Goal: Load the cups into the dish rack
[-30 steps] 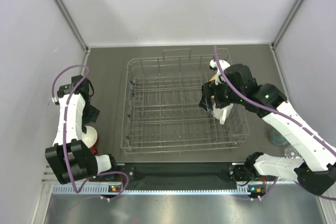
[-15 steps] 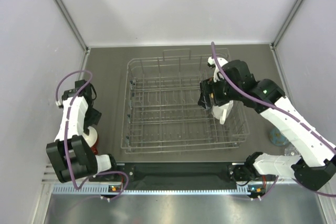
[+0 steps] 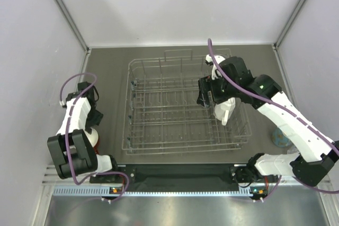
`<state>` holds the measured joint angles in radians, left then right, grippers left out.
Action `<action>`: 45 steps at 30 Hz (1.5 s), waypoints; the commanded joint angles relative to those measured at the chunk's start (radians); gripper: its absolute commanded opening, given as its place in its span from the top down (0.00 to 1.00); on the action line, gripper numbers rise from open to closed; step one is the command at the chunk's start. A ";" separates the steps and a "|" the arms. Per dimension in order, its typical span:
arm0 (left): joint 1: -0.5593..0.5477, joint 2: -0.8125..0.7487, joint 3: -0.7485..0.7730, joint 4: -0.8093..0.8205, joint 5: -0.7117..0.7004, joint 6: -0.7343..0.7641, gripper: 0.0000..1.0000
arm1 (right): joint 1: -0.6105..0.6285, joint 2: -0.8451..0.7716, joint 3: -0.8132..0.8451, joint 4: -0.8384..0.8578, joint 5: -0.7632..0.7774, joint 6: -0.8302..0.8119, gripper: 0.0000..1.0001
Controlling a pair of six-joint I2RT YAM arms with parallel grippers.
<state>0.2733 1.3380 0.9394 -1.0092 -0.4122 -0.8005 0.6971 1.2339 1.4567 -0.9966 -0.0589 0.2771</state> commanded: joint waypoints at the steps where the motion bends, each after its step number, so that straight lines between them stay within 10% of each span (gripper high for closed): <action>1: 0.010 0.009 -0.030 0.063 -0.014 0.012 0.42 | -0.004 0.009 0.062 -0.013 -0.010 0.013 0.23; 14: 0.015 0.059 -0.065 0.104 -0.063 -0.014 0.59 | -0.002 0.001 0.067 -0.025 -0.007 0.040 0.24; 23: 0.017 -0.023 -0.037 0.018 -0.089 -0.091 1.00 | -0.004 -0.034 0.036 -0.011 0.002 0.040 0.23; 33: 0.015 -0.128 0.252 -0.181 -0.106 -0.140 1.00 | -0.004 -0.059 -0.021 0.033 -0.038 0.022 0.23; 40: 0.017 -0.155 0.679 -0.200 0.163 -0.160 1.00 | -0.005 -0.051 -0.019 0.041 -0.079 0.010 0.23; 45: 0.014 -0.206 0.776 0.114 0.468 -0.178 1.00 | -0.005 -0.031 0.017 0.059 -0.105 0.002 0.23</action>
<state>0.2836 1.1862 1.6573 -1.1160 -0.1719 -0.9611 0.6971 1.1988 1.4254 -0.9791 -0.1326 0.2974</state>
